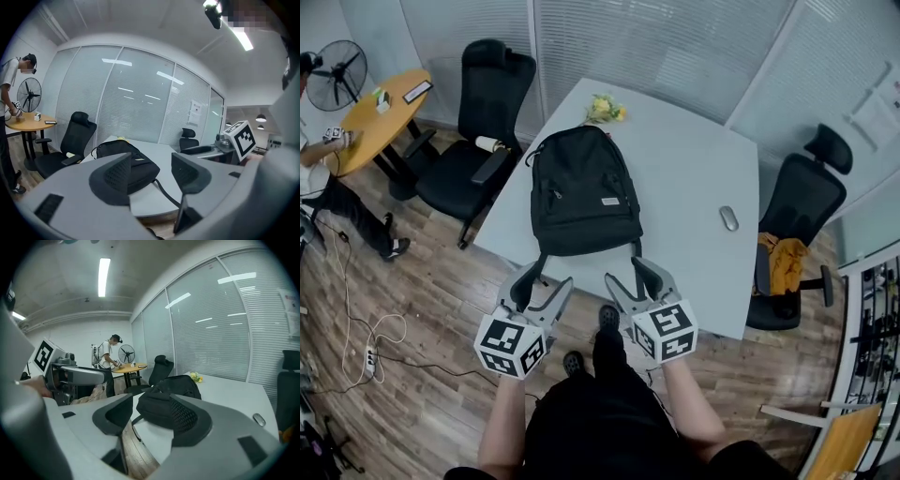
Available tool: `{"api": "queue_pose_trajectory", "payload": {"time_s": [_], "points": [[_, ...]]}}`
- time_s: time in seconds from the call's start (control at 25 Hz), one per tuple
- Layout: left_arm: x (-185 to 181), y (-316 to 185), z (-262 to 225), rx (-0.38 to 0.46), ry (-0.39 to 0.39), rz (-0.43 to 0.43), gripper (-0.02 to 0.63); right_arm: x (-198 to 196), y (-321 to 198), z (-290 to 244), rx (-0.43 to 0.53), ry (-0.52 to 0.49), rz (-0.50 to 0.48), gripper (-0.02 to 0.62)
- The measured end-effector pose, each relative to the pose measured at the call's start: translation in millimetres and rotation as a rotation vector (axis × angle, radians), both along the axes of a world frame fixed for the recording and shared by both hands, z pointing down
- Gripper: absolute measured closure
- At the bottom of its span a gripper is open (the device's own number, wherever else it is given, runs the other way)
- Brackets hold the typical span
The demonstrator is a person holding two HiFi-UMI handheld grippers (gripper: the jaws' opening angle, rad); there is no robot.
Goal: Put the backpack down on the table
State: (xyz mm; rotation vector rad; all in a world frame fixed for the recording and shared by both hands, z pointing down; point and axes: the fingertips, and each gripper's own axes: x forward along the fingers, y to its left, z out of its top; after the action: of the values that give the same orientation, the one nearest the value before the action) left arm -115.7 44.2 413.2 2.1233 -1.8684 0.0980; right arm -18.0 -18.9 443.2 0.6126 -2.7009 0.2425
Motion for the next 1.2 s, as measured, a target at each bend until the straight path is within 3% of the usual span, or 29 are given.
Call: {"api": "queue_pose_trajectory", "payload": {"time_s": [0.44,1.2], "points": [[8.2,45.7,-19.5,0.047,-0.020,-0.009,0.431,3.1,51.6,-22.6,0.040,-0.058,-0.026,0.408],[3.0,68.1,-40.9,0.107,-0.063,-0.034,0.580,4.3,72.4,-52.1,0.087,-0.162,-0.021,0.546]]}}
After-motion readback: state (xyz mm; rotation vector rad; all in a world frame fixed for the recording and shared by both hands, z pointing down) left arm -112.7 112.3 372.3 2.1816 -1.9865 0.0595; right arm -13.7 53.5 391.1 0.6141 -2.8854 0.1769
